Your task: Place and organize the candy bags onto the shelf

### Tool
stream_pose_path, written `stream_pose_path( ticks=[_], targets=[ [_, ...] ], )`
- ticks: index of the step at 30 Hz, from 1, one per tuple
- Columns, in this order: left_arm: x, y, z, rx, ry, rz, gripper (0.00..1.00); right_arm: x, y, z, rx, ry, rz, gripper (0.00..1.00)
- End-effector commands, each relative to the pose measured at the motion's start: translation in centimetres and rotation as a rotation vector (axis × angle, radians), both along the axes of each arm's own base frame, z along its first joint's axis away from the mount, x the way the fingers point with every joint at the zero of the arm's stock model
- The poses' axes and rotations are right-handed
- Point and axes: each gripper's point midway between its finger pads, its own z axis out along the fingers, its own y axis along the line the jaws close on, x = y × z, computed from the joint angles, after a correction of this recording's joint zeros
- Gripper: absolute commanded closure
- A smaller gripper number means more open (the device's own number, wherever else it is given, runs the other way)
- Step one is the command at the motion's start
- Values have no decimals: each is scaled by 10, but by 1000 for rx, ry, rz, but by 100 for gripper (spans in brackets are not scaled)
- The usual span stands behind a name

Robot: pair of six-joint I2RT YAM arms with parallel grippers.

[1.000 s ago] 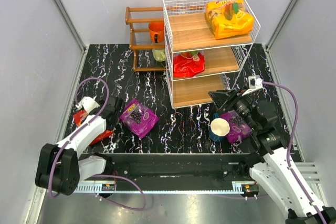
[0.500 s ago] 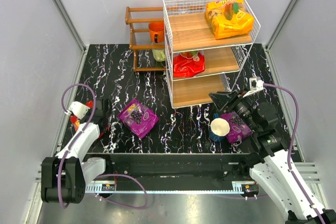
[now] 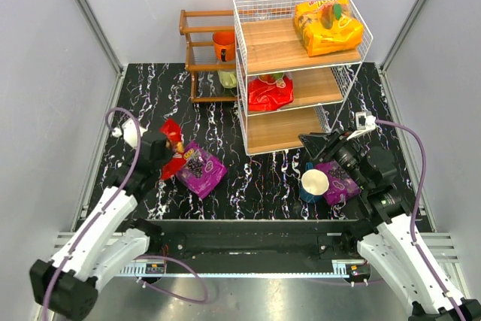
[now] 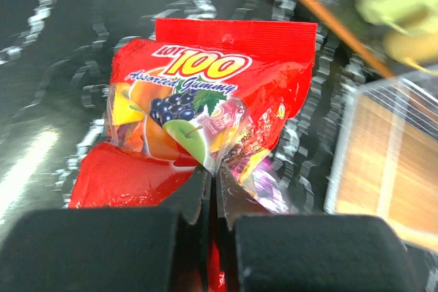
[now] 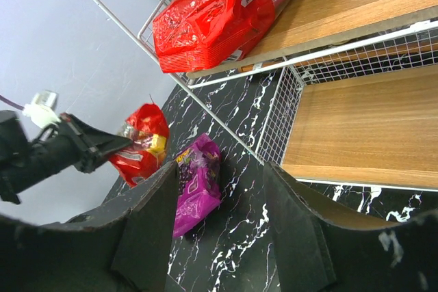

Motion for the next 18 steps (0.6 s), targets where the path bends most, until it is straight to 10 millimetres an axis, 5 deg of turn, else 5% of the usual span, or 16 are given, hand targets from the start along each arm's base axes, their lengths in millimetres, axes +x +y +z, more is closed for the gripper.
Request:
stream_pose_path(
  ticks=[1, 12, 18],
  targets=[
    [1, -42, 82, 18, -190, -137, 100, -3, 1, 14, 13, -46, 8, 40],
    [-33, -142, 91, 43, -177, -383, 100, -5, -1, 11, -8, -39, 6, 40],
    [-66, -201, 69, 37, -120, -487, 100, -11, -6, 3, -23, -15, -11, 41]
  ],
)
